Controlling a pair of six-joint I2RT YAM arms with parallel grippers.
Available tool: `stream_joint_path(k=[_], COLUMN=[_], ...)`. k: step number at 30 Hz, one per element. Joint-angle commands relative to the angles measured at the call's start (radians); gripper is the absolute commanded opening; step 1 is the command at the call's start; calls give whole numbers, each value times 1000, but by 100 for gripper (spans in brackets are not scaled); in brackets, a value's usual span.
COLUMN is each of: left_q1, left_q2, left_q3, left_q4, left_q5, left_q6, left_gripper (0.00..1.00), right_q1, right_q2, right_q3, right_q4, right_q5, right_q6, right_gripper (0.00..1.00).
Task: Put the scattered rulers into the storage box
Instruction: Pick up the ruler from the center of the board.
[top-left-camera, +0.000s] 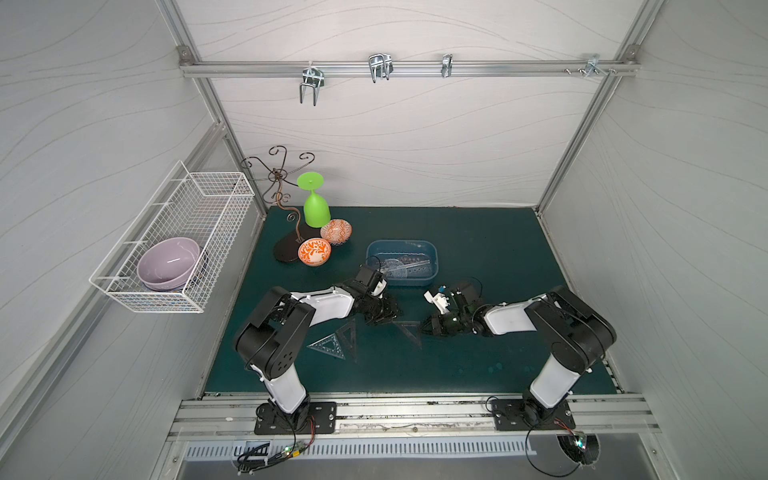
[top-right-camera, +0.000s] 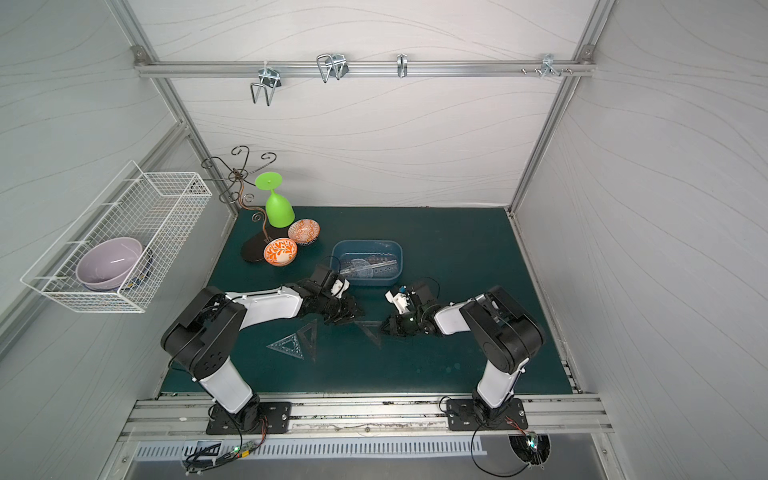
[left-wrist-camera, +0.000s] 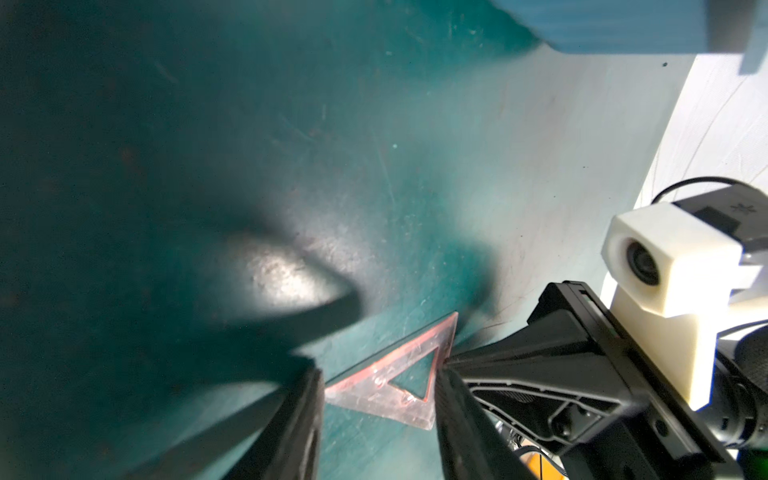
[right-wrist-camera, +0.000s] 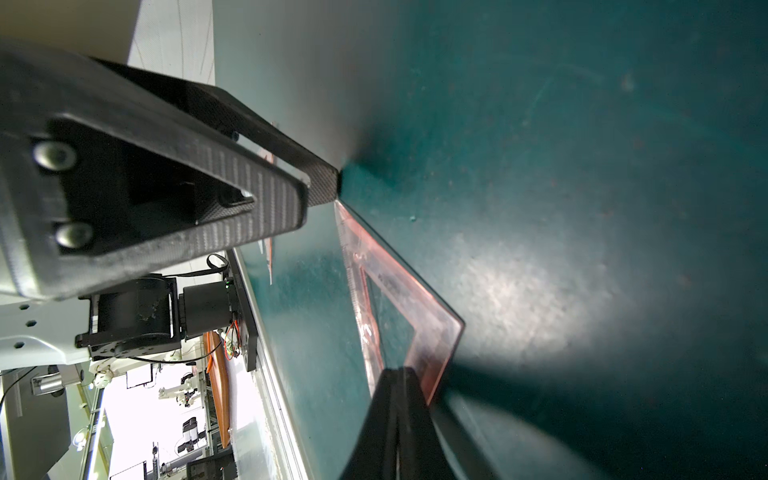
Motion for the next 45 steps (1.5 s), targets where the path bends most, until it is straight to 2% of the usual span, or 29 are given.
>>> stream_joint_path(k=[1, 19, 25, 41, 45], left_q1=[5, 10, 3, 2, 1], left_q2=[2, -46, -11, 25, 25], left_q3=[-8, -12, -46, -103, -103], left_q4=[-41, -65, 41, 181, 194], left_q5=[-27, -68, 18, 100, 117], left_q6=[22, 44, 5, -45, -41], left_gripper=[50, 54, 56, 26, 16], right_q1=[-7, -10, -10, -10, -10], right_q2=[14, 9, 16, 23, 23], right_q3=[-37, -46, -45, -38, -38], right_q4=[-93, -101, -98, -102, -100], right_q5=[58, 61, 61, 58, 60], right_q6=[-16, -19, -19, -23, -22], right_gripper=[8, 8, 8, 8, 8])
